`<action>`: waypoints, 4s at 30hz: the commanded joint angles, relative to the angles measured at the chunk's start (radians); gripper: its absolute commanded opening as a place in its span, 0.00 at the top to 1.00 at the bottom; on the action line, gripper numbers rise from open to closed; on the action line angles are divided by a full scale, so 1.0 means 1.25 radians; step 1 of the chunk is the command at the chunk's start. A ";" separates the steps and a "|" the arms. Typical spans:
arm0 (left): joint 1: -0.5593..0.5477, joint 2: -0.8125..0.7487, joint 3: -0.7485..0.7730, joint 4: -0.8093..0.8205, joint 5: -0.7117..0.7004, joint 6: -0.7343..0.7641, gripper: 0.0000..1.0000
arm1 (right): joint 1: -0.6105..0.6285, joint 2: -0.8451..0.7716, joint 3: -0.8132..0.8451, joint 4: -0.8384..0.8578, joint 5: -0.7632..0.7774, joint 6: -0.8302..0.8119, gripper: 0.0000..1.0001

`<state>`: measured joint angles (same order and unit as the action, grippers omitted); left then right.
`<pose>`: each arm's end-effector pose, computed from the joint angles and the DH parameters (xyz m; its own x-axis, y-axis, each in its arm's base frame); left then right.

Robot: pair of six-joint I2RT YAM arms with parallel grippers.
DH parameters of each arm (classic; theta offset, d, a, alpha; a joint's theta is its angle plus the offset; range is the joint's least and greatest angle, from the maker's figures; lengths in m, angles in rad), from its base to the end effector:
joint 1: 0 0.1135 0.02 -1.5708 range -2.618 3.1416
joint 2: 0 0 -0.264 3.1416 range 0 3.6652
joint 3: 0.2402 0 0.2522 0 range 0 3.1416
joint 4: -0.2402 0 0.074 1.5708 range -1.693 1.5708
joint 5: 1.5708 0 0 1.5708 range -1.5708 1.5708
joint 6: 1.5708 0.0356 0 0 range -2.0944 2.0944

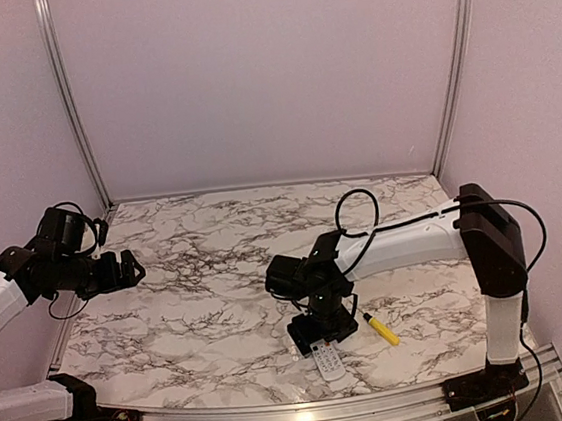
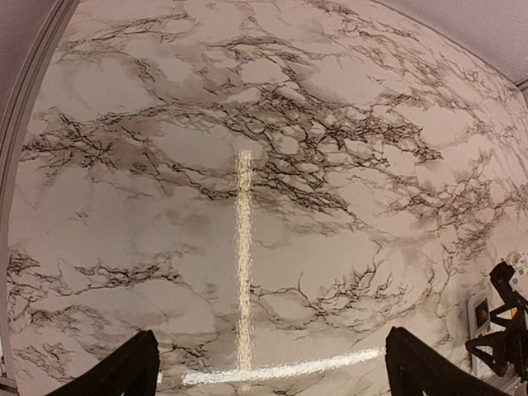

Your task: Unload the batteries from the remote control

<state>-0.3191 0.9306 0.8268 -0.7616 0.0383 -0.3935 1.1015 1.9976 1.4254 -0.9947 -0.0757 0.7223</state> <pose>0.1735 -0.0588 0.2761 -0.7969 -0.1402 -0.5876 0.0341 0.9607 -0.2755 0.1641 0.3296 0.1621 -0.9274 -0.3712 0.0471 -0.3684 0.9278 0.0593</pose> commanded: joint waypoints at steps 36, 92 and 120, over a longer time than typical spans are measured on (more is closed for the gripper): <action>-0.037 0.017 0.025 -0.006 -0.037 0.002 0.01 | -0.014 -0.130 0.006 0.093 0.055 -0.015 0.66; -0.270 0.092 0.293 0.525 0.582 -0.305 0.05 | -0.056 -0.318 0.098 0.870 -0.608 0.017 0.68; -0.357 0.147 0.349 0.429 0.383 -0.287 0.91 | -0.074 -0.325 0.146 0.707 -0.457 -0.093 0.14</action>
<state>-0.7628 1.1339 1.2194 -0.1276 0.6689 -0.7414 1.0279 1.6379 1.5597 -0.0204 -0.7799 0.6807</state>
